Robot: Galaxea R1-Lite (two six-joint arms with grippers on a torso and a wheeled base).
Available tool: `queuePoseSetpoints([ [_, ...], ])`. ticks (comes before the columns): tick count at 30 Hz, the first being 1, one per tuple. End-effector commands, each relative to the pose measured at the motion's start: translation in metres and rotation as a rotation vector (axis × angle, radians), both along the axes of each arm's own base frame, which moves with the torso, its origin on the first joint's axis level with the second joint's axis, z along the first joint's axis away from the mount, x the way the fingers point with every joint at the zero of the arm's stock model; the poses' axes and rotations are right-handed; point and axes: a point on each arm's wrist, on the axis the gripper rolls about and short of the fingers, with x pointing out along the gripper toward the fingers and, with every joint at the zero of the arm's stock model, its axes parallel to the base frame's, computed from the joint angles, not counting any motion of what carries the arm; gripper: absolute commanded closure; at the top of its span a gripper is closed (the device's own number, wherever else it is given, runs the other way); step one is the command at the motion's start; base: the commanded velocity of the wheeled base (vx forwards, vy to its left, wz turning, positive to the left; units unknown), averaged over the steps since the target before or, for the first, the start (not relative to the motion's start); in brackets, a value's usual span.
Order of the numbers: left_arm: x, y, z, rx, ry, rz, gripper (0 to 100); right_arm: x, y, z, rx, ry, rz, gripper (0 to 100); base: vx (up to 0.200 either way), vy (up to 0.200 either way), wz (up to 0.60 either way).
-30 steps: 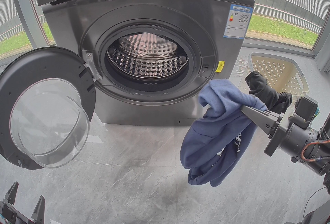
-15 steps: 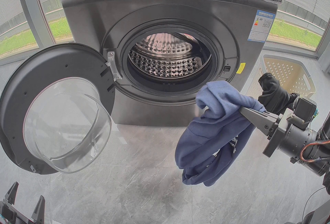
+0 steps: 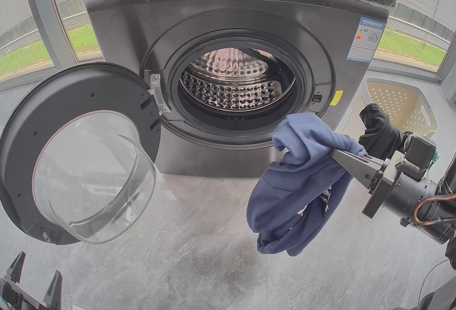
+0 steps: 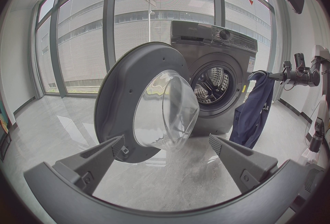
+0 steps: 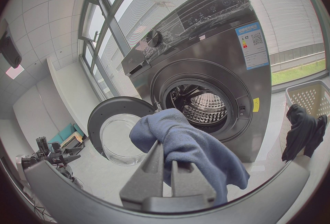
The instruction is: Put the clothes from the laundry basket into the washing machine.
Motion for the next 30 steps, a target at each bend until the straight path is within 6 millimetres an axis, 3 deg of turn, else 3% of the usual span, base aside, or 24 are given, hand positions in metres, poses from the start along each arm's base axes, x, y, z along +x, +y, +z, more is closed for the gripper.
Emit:
queuePoseSetpoints([
  [1,0.0002,0.0000,-0.0047,0.000,0.002,0.002,0,0.0007,0.0007,-0.0010,-0.002,0.004,0.001,100,0.000,0.000,0.00],
  [7,0.0002,0.0000,-0.0047,0.000,0.002,0.002,0,0.0007,0.0011,-0.0013,-0.003,0.005,0.002,100,0.000,-0.200,0.00],
  [22,0.0002,0.0000,-0.0048,0.000,0.003,0.001,0,0.0008,0.0012,-0.0020,-0.005,0.008,0.002,100,0.000,0.000,0.00],
  [25,0.0002,0.0000,-0.0047,0.000,0.002,0.001,0,0.0008,0.0012,-0.0020,-0.005,0.008,0.002,100,-0.200,0.000,0.00],
  [30,0.0002,0.0000,-0.0047,0.000,0.002,0.001,0,0.0006,0.0015,-0.0020,-0.004,0.009,0.004,100,0.000,0.000,0.00],
])
